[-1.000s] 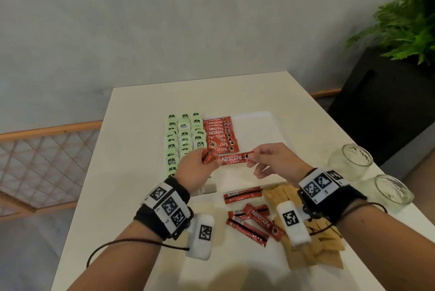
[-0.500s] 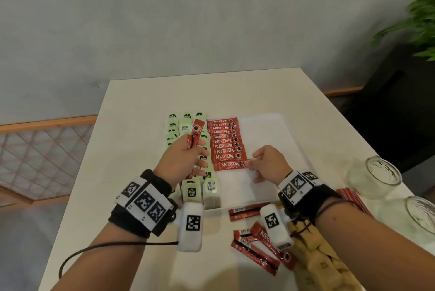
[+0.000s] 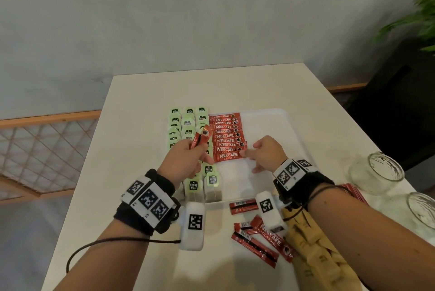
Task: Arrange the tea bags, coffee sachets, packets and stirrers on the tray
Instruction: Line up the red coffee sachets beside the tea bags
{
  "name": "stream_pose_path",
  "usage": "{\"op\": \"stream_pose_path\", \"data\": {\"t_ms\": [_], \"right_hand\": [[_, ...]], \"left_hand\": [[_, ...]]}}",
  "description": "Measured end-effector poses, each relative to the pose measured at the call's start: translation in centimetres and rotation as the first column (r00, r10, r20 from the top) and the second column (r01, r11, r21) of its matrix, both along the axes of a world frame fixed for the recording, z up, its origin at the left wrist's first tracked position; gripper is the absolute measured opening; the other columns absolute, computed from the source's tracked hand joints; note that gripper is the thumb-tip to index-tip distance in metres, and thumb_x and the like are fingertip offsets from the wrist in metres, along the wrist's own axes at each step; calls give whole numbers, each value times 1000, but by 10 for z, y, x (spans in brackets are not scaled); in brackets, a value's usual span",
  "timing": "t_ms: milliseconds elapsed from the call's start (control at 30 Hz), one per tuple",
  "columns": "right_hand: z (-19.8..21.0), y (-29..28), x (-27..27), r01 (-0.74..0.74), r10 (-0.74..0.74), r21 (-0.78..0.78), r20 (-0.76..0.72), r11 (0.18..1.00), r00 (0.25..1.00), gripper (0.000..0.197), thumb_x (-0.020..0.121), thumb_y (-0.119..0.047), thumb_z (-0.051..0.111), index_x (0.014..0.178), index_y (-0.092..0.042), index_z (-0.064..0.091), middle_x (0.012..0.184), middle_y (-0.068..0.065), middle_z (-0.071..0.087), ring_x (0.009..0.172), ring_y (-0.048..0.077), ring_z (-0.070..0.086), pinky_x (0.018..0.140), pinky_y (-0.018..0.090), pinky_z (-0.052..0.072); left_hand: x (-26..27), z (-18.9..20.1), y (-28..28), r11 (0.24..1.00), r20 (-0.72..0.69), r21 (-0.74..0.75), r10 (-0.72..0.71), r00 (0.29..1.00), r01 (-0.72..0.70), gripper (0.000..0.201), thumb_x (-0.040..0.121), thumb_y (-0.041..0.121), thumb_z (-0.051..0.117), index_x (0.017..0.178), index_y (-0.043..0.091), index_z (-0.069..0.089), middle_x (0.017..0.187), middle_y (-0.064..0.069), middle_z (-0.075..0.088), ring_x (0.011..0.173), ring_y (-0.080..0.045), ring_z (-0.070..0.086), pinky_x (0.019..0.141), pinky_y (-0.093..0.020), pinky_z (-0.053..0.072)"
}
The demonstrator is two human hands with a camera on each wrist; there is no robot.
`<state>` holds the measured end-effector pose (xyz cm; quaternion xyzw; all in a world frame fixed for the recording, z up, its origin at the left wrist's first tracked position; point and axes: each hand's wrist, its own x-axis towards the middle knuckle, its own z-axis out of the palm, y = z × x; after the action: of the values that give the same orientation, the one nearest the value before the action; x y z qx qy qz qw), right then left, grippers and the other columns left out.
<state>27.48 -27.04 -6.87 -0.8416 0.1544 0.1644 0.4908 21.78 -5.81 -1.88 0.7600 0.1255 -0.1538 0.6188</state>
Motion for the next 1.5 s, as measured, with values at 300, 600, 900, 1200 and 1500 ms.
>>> {"op": "stream_pose_path", "data": {"t_ms": [300, 600, 900, 1200, 1500], "right_hand": [[30, -17, -46, -105, 80, 331, 89, 938, 993, 46, 90, -53, 58, 102, -9, 67, 67, 2, 52, 51, 12, 43, 55, 30, 52], [54, -32, -85, -224, 155, 363, 208, 905, 966, 31, 95, -25, 60, 102, 5, 66, 67, 5, 63, 52, 16, 49, 60, 27, 55], [69, -36, -95, -341, 329, 294, 92, 893, 940, 25, 86, -21, 73, 98, 1, 72, 75, 8, 71, 54, 15, 57, 61, 25, 55], [59, -45, -83, -241, 244, 391, 43, 888, 969, 24, 82, -15, 75, 100, 0, 71, 88, 15, 73, 65, 16, 69, 67, 27, 60], [30, -44, -58, -127, 149, 214, -92, 969, 984, 24, 89, -6, 68, 109, 8, 67, 90, 16, 71, 68, 22, 69, 73, 34, 61]], "left_hand": [[-25, 2, -27, 978, -75, 21, -205, 976, 207, 17, 90, 30, 68, 95, 14, 64, 74, -6, 73, 36, -6, 32, 37, -17, 26], [-45, 7, -45, 982, 22, 56, -184, 983, 182, 17, 89, 34, 69, 91, 17, 67, 78, 2, 70, 38, -1, 34, 38, -14, 28], [-70, 7, -62, 988, 121, 122, -107, 987, 92, 26, 89, 36, 68, 79, 11, 68, 58, 9, 60, 46, -8, 40, 48, -23, 34], [-72, 10, -53, 989, 94, 126, -85, 992, 73, 24, 93, 32, 64, 75, 17, 62, 47, 16, 54, 33, 0, 36, 39, -15, 30], [-50, 18, -37, 996, 4, 53, 68, 998, -69, 41, 102, 32, 27, 97, 11, 62, 79, -2, 63, 55, -11, 35, 51, -26, 26]]}}
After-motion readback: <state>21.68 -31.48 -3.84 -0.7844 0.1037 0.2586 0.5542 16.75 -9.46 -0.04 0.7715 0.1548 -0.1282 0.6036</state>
